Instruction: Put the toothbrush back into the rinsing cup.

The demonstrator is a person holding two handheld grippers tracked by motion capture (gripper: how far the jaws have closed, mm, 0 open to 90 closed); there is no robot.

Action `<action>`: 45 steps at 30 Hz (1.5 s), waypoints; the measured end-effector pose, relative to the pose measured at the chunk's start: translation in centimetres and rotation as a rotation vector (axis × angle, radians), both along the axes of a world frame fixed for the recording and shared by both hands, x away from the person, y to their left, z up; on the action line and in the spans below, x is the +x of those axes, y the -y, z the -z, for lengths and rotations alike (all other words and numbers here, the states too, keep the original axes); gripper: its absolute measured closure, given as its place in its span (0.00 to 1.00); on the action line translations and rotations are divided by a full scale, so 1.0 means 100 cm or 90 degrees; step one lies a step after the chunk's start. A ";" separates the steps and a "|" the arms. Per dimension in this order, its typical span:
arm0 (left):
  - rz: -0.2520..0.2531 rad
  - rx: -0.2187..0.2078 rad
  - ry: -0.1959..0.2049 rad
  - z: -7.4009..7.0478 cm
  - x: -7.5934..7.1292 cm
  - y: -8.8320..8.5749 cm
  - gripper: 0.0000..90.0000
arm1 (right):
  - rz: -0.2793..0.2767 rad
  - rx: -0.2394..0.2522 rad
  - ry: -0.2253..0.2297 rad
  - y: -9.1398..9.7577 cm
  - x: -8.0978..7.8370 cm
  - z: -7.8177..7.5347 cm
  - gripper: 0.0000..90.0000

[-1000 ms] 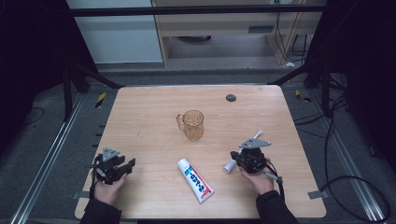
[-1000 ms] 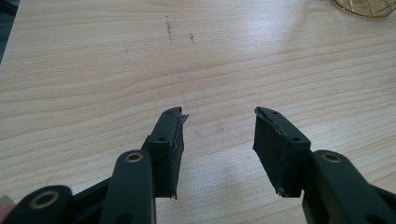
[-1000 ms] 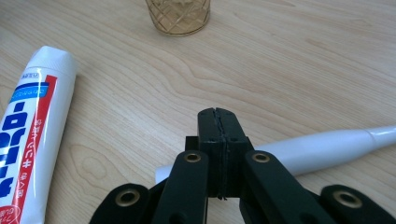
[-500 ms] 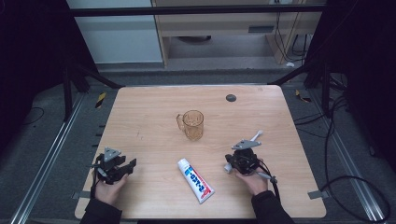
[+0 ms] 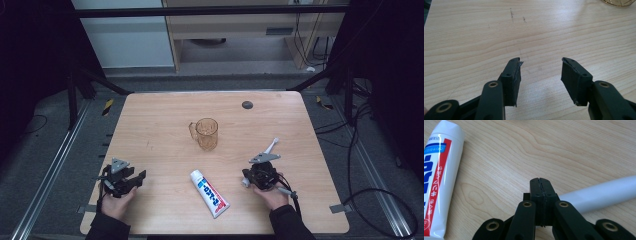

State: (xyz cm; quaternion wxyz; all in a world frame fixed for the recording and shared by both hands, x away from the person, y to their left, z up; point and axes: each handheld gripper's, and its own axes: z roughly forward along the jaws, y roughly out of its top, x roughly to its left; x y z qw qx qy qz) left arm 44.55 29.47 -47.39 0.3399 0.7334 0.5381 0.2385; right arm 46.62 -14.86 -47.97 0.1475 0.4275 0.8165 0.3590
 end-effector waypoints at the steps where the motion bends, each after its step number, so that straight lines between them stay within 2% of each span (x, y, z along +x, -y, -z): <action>1: 0.000 0.001 0.001 0.000 0.000 0.000 0.54 | 0.002 -0.001 -0.001 0.001 -0.001 0.000 1.00; 28: 0.001 0.003 -0.001 0.001 0.000 0.001 0.54 | 0.016 0.001 -0.017 0.024 -0.014 -0.002 1.00; 45: 0.004 0.007 -0.002 0.001 -0.001 0.001 0.53 | 0.039 0.001 -0.024 0.042 -0.017 -0.002 1.00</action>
